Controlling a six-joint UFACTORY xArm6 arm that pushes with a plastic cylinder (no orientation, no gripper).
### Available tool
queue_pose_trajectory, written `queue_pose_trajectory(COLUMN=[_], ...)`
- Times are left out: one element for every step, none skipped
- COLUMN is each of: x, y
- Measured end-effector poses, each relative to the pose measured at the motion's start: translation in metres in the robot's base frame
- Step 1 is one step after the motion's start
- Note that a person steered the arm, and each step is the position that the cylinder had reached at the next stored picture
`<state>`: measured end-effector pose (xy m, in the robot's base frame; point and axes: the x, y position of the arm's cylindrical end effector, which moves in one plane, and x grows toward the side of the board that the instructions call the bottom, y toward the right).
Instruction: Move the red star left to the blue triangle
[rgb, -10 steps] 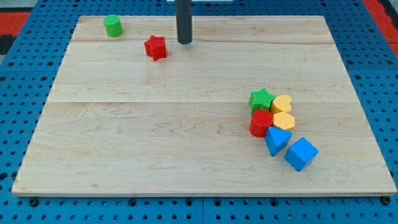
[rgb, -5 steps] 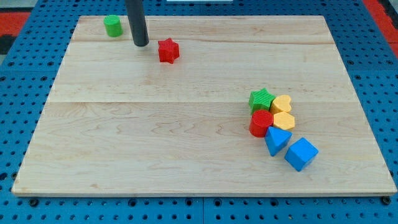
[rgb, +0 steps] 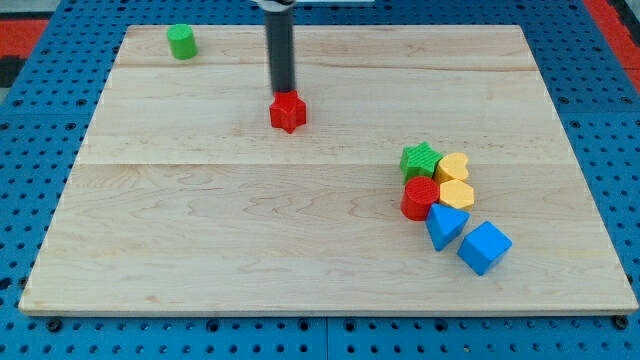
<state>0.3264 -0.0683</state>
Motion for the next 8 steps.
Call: queue_pose_trajectory(x=[0.004, 0.038, 0.072, 0.103, 0.129, 0.143, 0.17, 0.191], y=[0.001, 0.042, 0.075, 0.083, 0.084, 0.078, 0.058, 0.109])
